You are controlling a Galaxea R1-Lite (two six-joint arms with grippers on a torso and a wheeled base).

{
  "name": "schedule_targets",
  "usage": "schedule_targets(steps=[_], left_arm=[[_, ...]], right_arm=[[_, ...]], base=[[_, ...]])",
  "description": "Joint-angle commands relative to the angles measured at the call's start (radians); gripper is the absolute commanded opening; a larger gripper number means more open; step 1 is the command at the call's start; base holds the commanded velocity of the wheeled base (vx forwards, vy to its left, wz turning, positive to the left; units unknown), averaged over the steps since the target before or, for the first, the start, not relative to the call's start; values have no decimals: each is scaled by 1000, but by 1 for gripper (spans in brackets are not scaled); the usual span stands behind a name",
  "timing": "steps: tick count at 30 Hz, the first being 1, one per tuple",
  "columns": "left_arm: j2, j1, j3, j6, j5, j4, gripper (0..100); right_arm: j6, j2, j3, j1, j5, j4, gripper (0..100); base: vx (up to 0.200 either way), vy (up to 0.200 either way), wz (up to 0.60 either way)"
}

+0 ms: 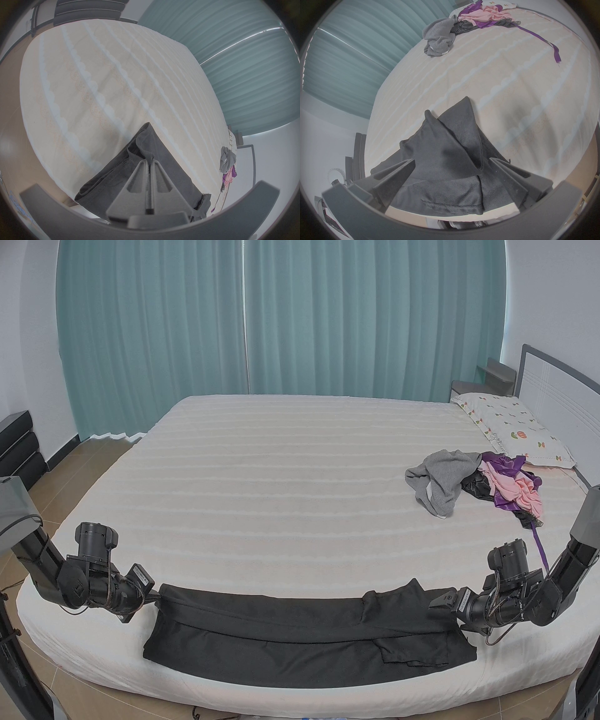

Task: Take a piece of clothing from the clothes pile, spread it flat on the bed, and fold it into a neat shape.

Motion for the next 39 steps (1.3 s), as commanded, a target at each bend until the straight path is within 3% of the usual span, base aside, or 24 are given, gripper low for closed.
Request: schedule_targets(steps=[1,12,13,25,29,39], left_arm=[[0,1,-1,-1,-2,0,0],[1,1,-1,-1,-5,0,0],[1,1,-1,-1,-7,0,0],[0,3,-10,2,-4,0,0],[-12,6,-18,5,12,-16,0],[-5,10,-187,-35,16,-37,0]], right_arm=[[-2,12,-3,2,0,2,100],[-2,72,-27,17,1,-9,100],[0,73,-33,17,1,-9,0],[7,50,-53,-1,-2,-12,0],[44,21,-116,-32,-40,-12,0],[72,61,-326,-29,-71,0,0]], base=[[0,0,0],[0,0,0],[0,0,0],[0,0,0],[0,0,0],[0,0,0]])
